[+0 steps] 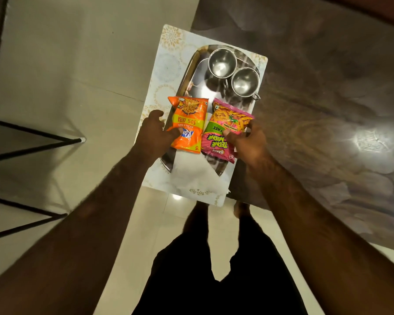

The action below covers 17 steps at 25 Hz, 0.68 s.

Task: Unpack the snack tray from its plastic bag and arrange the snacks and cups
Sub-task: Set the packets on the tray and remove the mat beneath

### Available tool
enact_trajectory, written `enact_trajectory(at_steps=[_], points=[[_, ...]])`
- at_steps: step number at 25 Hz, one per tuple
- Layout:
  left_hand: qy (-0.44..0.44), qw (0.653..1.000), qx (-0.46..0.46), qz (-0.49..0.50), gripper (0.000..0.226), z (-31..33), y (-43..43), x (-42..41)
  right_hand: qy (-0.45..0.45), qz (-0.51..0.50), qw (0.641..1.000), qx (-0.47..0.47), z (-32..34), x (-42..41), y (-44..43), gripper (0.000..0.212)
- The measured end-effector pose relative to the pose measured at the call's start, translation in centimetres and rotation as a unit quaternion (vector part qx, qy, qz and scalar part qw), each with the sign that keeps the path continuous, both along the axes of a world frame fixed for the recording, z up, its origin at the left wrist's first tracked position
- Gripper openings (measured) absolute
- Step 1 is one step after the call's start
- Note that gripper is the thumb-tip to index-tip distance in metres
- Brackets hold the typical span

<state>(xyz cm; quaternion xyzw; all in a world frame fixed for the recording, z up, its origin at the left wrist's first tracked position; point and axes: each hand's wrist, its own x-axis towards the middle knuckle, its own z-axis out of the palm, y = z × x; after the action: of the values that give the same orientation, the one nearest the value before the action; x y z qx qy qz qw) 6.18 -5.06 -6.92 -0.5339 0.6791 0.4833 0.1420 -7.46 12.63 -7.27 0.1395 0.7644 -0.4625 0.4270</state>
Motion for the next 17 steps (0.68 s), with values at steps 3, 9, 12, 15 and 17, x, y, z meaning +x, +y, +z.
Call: enact_trajectory(at_steps=[3,9,12,15,17], points=[[-0.007,0.998,0.06,0.011,0.073,-0.4,-0.6,-0.2,-0.035,-0.014,0.999,0.0,-0.4,-0.5,0.0,0.06],[0.002,0.999,0.046,0.007,0.051,-0.9,-1.0,-0.6,-0.083,-0.04,0.996,-0.009,-0.7,-0.7,0.1,0.059],[0.021,1.0,0.01,0.006,0.049,-0.9,-0.5,-0.2,-0.087,-0.05,0.995,-0.015,-0.7,-0.6,0.5,0.057],[0.029,0.999,-0.011,-0.008,0.048,-0.9,0.4,0.4,-0.083,-0.049,0.995,-0.012,-0.5,-0.6,1.3,0.054],[0.03,0.999,-0.009,-0.004,0.048,-0.9,0.8,0.3,-0.082,-0.05,0.995,-0.018,-0.5,-0.8,1.7,0.054]])
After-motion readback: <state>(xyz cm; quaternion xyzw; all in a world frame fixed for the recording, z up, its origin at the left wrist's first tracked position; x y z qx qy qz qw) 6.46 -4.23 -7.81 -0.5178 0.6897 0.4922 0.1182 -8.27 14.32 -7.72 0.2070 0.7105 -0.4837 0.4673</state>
